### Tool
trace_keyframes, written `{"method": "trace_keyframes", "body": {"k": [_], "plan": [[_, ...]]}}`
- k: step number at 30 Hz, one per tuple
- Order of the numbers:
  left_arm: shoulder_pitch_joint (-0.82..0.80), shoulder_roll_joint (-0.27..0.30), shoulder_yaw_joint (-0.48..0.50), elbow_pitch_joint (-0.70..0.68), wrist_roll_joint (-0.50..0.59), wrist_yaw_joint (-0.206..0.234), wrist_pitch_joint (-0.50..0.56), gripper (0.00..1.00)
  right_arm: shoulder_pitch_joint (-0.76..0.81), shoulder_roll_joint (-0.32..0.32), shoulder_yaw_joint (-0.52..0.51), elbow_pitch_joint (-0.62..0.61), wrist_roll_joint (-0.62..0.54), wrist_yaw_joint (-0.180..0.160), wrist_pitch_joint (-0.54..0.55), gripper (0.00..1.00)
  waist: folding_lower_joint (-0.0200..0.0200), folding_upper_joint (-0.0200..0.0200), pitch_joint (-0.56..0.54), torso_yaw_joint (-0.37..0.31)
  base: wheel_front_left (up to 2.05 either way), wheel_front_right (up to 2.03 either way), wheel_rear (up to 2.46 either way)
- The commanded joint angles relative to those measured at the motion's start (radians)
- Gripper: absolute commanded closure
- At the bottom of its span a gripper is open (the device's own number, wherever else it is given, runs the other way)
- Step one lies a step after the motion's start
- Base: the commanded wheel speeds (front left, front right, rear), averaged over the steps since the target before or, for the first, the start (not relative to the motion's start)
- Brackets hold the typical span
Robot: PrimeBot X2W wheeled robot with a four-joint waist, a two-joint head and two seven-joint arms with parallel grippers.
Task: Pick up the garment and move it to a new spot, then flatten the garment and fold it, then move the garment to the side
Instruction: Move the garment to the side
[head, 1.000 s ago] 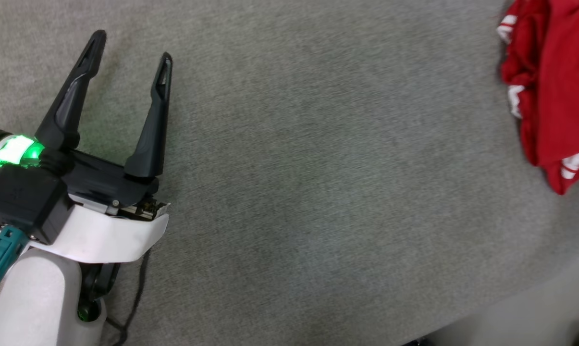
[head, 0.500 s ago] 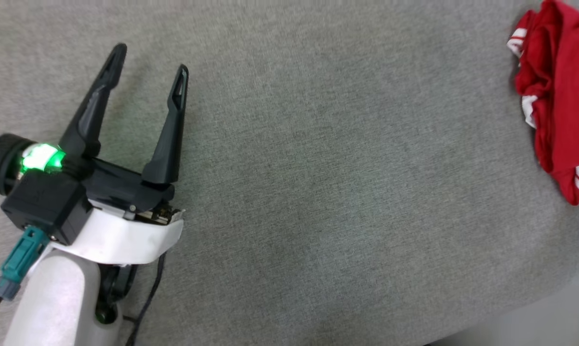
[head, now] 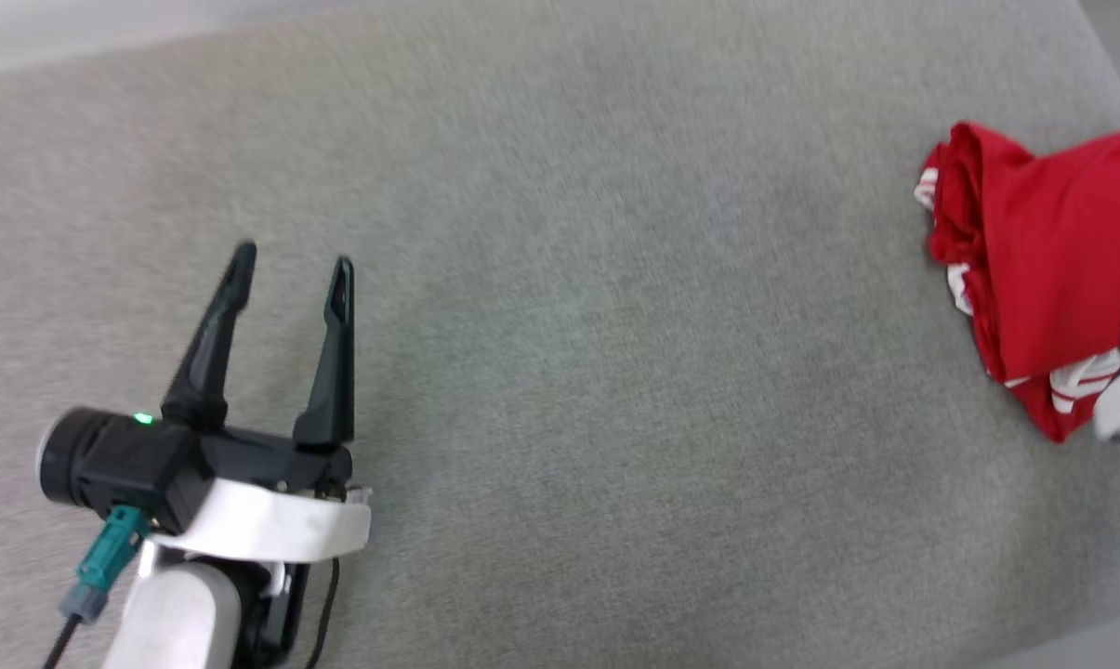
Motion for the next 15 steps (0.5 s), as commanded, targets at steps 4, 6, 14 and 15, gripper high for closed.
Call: {"method": "trace_keyframes", "body": {"k": [4,6,14,15], "plan": [[0.058,-0.015,0.002,0.02,-0.012,0.02,-0.011,0.0,0.137,0.049,0.04,-0.114,0.021,-0.001,0.027,0.0,0.0001,0.0,-0.117,0.071,0.0,0.0,0.0],[0.08,-0.019,0.003,0.031,-0.015,0.025,-0.015,0.0,0.185,0.071,0.067,-0.157,0.034,-0.001,0.038,0.0,0.0001,0.0,-0.14,0.089,0.0,0.0,0.0],[0.154,-0.031,0.007,0.089,-0.029,0.047,-0.027,0.0,0.303,0.142,0.188,-0.28,0.063,-0.001,0.057,0.0,0.0001,0.0,-0.224,0.164,0.0,0.0,0.0],[0.163,-0.031,0.008,0.1,-0.029,0.049,-0.03,0.0,0.314,0.147,0.205,-0.291,0.065,-0.001,0.054,0.0,0.0001,0.0,-0.239,0.173,0.0,0.0,0.0]]}}
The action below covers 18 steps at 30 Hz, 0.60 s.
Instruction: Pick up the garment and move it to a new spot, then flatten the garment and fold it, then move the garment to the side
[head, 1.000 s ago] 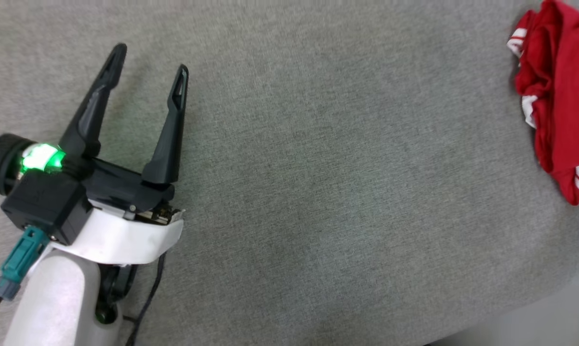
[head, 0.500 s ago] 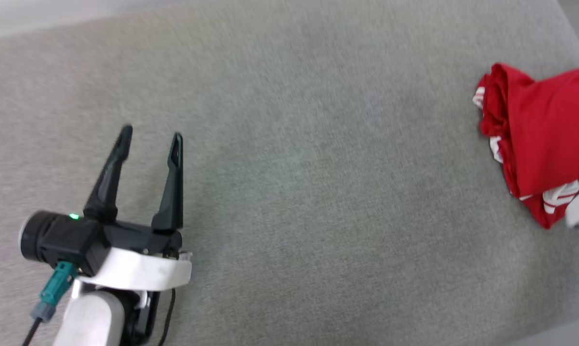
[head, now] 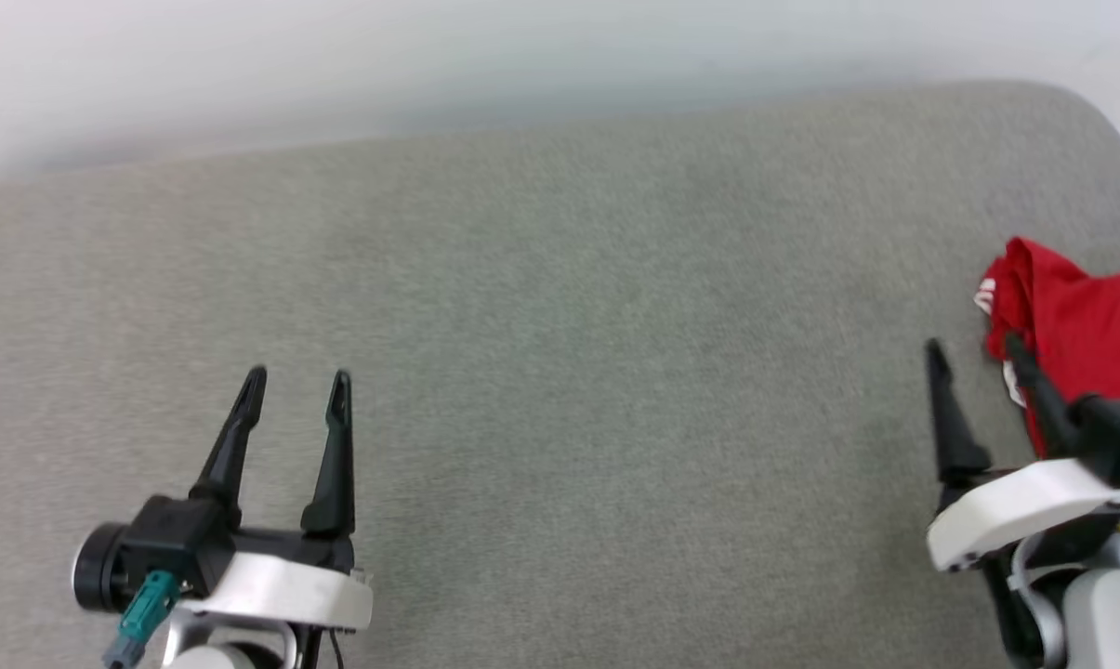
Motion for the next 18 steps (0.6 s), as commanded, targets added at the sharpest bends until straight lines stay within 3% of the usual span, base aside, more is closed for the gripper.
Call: {"method": "trace_keyframes", "body": {"k": [1,9,18], "plan": [[0.025,-0.004,0.003,0.013,-0.008,0.006,-0.009,0.0,0.029,0.005,0.019,-0.015,0.006,0.0,0.0,0.0,0.0002,0.0,-0.05,0.04,0.0,0.0,0.0],[0.105,0.002,0.007,0.078,0.007,0.016,-0.023,0.0,0.139,-0.005,0.088,-0.115,0.03,0.0,0.013,0.0,0.0002,0.0,-0.136,0.086,0.0,0.0,0.0],[0.159,0.0,0.0,0.105,0.02,0.016,-0.029,0.0,0.268,-0.013,0.067,-0.236,0.036,0.0,0.052,0.0,0.0002,0.0,-0.188,0.093,0.0,0.0,0.0]]}}
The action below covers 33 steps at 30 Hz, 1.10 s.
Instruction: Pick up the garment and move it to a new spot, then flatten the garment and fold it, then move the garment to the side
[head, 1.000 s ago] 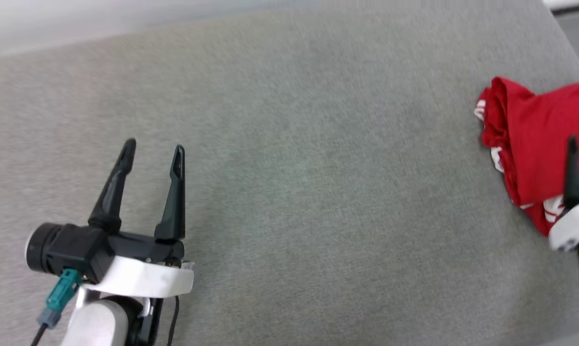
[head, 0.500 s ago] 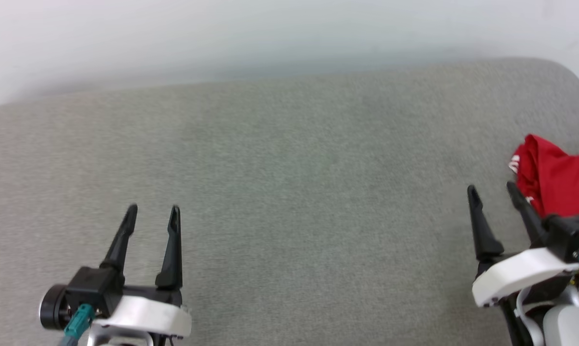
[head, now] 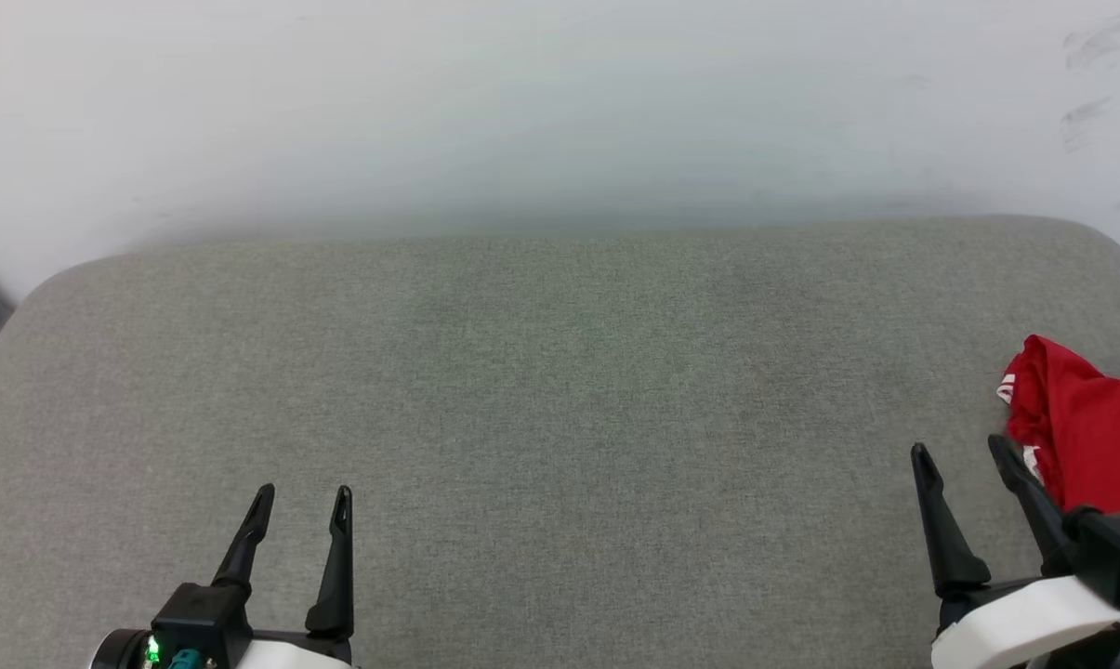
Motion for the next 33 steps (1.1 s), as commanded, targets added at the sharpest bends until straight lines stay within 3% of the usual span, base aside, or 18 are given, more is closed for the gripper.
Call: {"method": "trace_keyframes", "body": {"k": [1,23,24,28,33], "plan": [[0.008,0.001,0.001,0.007,0.008,0.0,-0.004,0.0,0.018,0.002,-0.001,-0.012,0.002,0.0,0.004,0.0,0.0002,0.0,0.0,-0.003,0.0,0.0,0.0],[-0.014,-0.013,0.009,0.023,0.018,-0.031,-0.009,0.0,-0.006,0.005,0.011,0.004,0.009,0.0,0.001,0.0,0.0002,0.0,0.012,0.002,0.0,0.0,0.0],[-0.007,-0.01,0.007,0.026,0.015,-0.031,-0.002,1.0,0.005,0.007,0.01,0.003,0.002,0.0,0.005,1.0,0.0002,0.0,0.012,0.002,0.0,0.0,0.0],[0.01,-0.022,0.0,0.062,0.011,-0.031,0.002,1.0,0.02,0.01,0.013,0.042,0.002,0.0,0.008,1.0,0.0003,0.0,0.012,0.002,0.0,0.0,0.0],[-0.001,-0.031,0.014,0.075,-0.08,-0.04,0.022,1.0,0.008,0.009,0.012,0.066,0.101,0.0,0.008,1.0,0.0003,0.0,0.012,0.002,0.0,0.0,0.0]]}}
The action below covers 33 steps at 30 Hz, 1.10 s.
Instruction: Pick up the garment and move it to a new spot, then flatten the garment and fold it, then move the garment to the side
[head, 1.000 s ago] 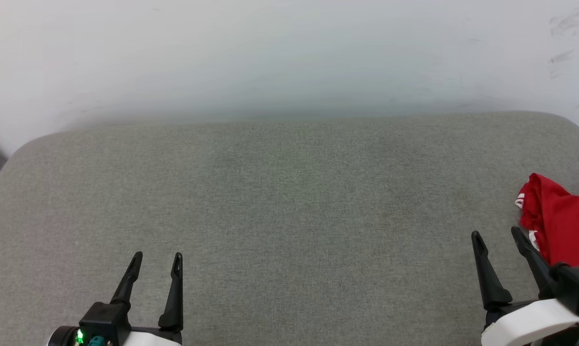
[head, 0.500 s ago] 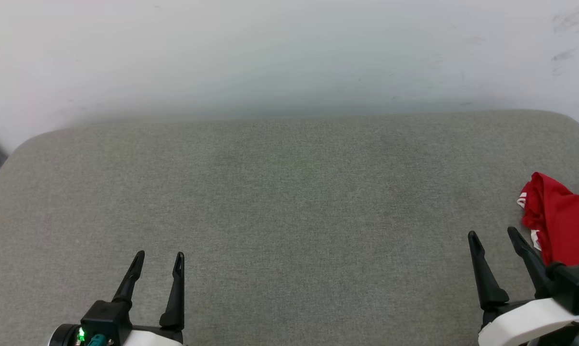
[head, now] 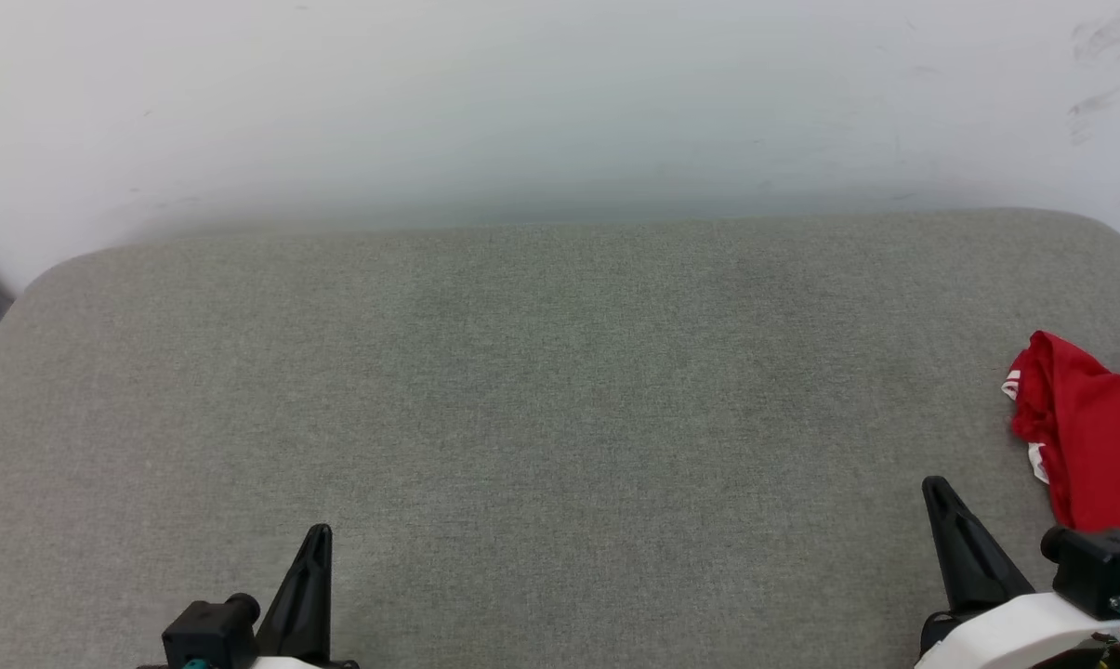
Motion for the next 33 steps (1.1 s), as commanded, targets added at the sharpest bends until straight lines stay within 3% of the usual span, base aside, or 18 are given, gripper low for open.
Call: {"method": "trace_keyframes", "body": {"k": [1,33], "plan": [[-0.021,0.001,0.014,-0.008,-0.058,-0.009,0.011,1.0,-0.02,-0.002,-0.003,-0.002,0.063,0.0,-0.001,1.0,0.0,0.0,0.0,0.0,0.0,0.0,0.0],[-0.107,-0.045,0.096,0.068,-0.544,-0.07,0.128,1.0,-0.103,0.001,-0.021,0.125,0.59,0.0,0.006,1.0,0.0,0.0,0.0,-0.001,0.0,0.0,0.0]]}}
